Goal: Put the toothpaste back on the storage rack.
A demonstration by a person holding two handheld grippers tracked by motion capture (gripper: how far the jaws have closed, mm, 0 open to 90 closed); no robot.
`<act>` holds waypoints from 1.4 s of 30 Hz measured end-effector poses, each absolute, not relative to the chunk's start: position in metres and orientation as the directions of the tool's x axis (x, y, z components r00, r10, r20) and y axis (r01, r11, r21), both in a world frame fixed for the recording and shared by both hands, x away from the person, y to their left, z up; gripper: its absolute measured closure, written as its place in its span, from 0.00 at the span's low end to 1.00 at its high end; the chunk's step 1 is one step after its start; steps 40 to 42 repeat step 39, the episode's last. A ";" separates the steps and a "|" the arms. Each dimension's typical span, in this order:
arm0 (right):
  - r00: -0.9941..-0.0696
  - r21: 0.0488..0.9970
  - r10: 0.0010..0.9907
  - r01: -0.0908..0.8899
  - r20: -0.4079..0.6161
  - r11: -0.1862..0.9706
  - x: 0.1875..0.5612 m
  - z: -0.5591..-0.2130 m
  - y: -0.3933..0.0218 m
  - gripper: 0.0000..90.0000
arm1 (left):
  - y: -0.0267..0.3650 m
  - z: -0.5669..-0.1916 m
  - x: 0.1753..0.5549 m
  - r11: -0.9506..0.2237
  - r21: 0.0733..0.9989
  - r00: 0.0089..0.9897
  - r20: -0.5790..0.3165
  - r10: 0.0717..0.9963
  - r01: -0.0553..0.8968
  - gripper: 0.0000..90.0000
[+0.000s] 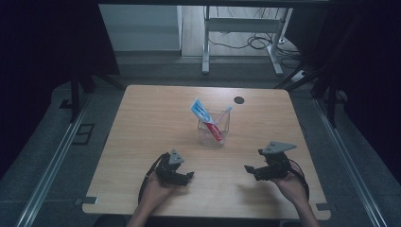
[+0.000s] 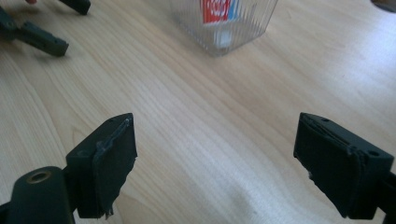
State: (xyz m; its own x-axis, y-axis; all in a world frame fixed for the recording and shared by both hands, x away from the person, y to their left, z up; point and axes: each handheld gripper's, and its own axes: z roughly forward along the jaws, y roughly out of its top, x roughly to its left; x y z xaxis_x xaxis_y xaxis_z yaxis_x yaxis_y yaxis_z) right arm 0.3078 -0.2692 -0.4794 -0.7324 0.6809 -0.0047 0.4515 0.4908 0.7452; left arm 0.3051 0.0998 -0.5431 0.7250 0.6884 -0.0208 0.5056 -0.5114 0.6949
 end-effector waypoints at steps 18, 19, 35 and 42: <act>-0.713 0.737 0.700 0.490 0.031 0.466 0.293 -0.521 -0.274 0.15 | 0.100 -0.543 0.305 -0.507 0.696 0.723 -0.024 0.691 0.508 0.20; -0.713 0.735 0.700 0.492 0.032 0.467 0.293 -0.523 -0.274 0.15 | 0.100 -0.543 0.305 -0.508 0.696 0.723 -0.024 0.690 0.508 0.20; -0.711 0.726 0.703 0.490 0.012 0.482 0.287 -0.542 -0.273 0.15 | 0.100 -0.543 0.305 -0.510 0.696 0.725 -0.022 0.689 0.506 0.20; -0.711 0.723 0.703 0.488 0.005 0.489 0.286 -0.542 -0.273 0.14 | 0.100 -0.543 0.305 -0.510 0.696 0.725 -0.022 0.689 0.506 0.20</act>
